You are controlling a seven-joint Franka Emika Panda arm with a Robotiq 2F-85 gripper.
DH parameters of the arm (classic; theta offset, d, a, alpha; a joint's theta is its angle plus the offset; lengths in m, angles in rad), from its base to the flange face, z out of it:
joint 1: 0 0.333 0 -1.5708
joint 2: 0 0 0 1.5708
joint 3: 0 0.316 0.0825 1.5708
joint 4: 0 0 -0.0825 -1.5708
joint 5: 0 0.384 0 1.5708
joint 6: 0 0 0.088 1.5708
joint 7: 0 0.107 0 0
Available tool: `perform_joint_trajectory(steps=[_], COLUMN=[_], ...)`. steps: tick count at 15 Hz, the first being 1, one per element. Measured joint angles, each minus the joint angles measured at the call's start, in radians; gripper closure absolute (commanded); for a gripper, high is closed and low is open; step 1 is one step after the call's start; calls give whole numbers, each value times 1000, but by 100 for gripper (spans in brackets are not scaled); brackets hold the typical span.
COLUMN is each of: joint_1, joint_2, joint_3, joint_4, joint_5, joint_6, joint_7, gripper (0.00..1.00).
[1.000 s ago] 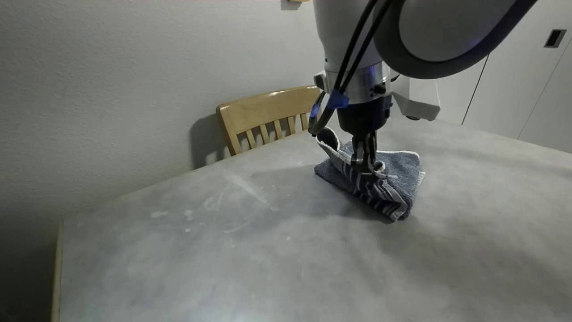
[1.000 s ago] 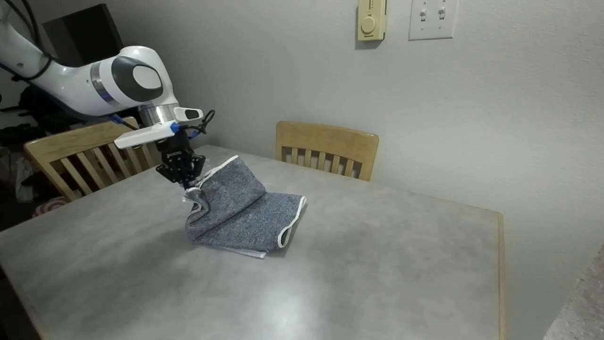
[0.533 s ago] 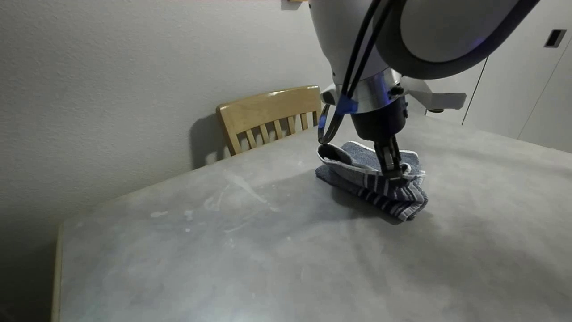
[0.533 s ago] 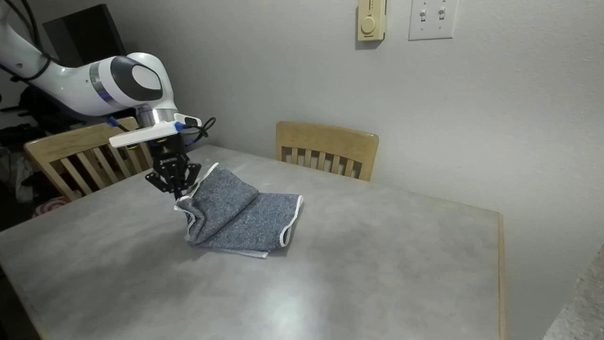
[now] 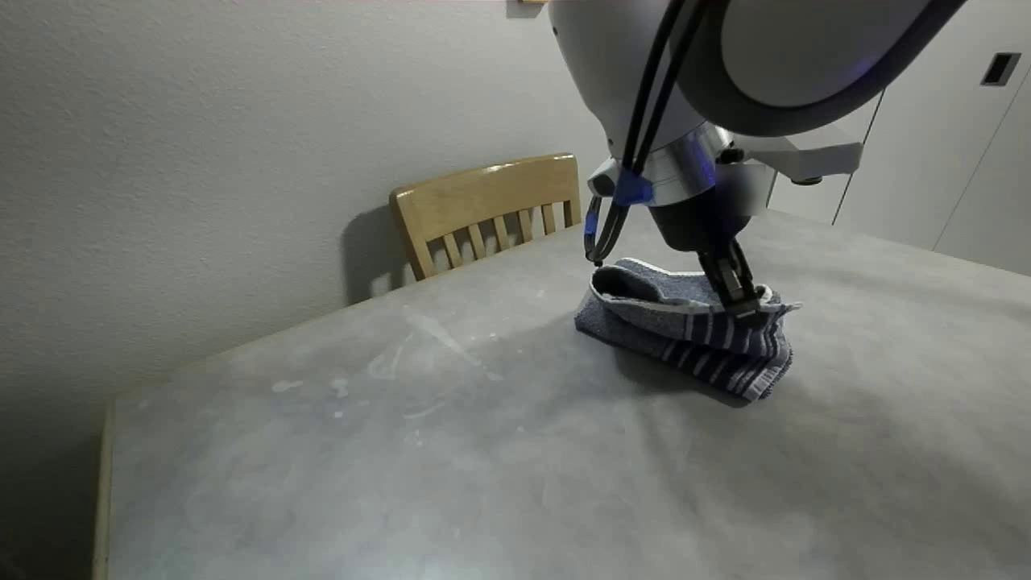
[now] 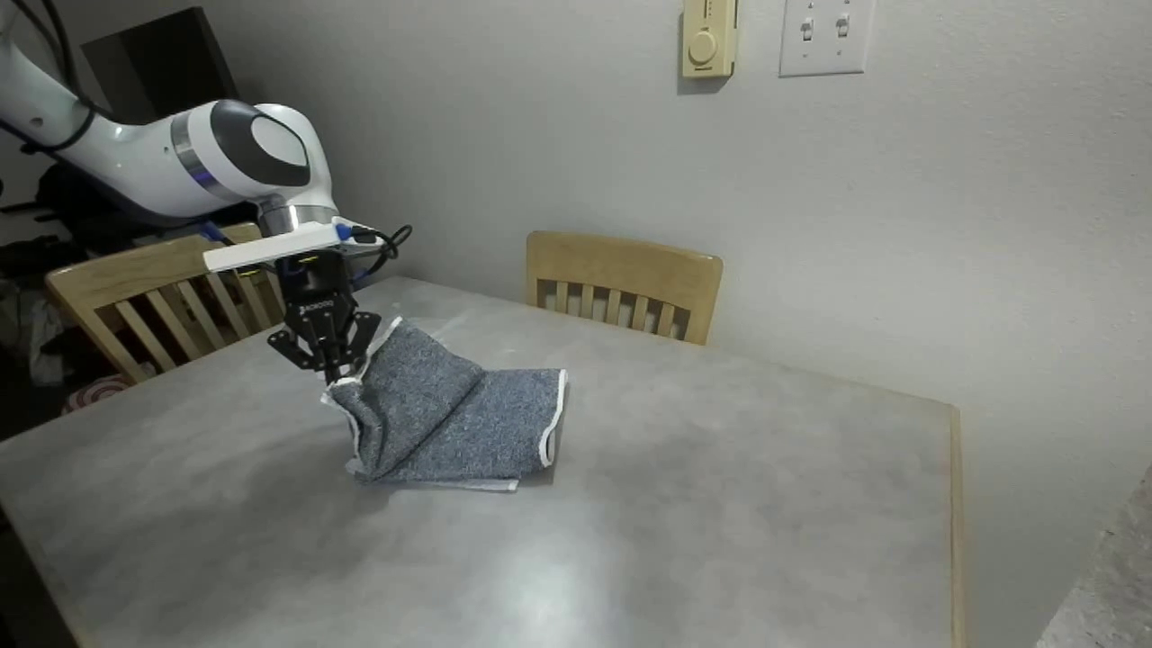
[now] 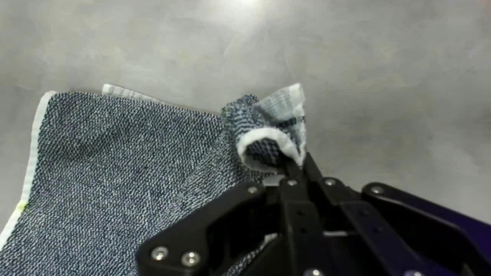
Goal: Unfold the cloth on the table
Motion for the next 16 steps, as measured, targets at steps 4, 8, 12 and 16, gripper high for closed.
perform_joint_trajectory(steps=[4,8,12,16], joint_1=[0,0,0,0], joint_2=[0,0,0,0], joint_3=[0,0,0,0], joint_4=[9,13,14,14], joint_5=[-13,-31,-41,-46], joint_6=[-12,-12,-12,-12], joint_7=[14,41,61,70], gripper=[99,99,99,99])
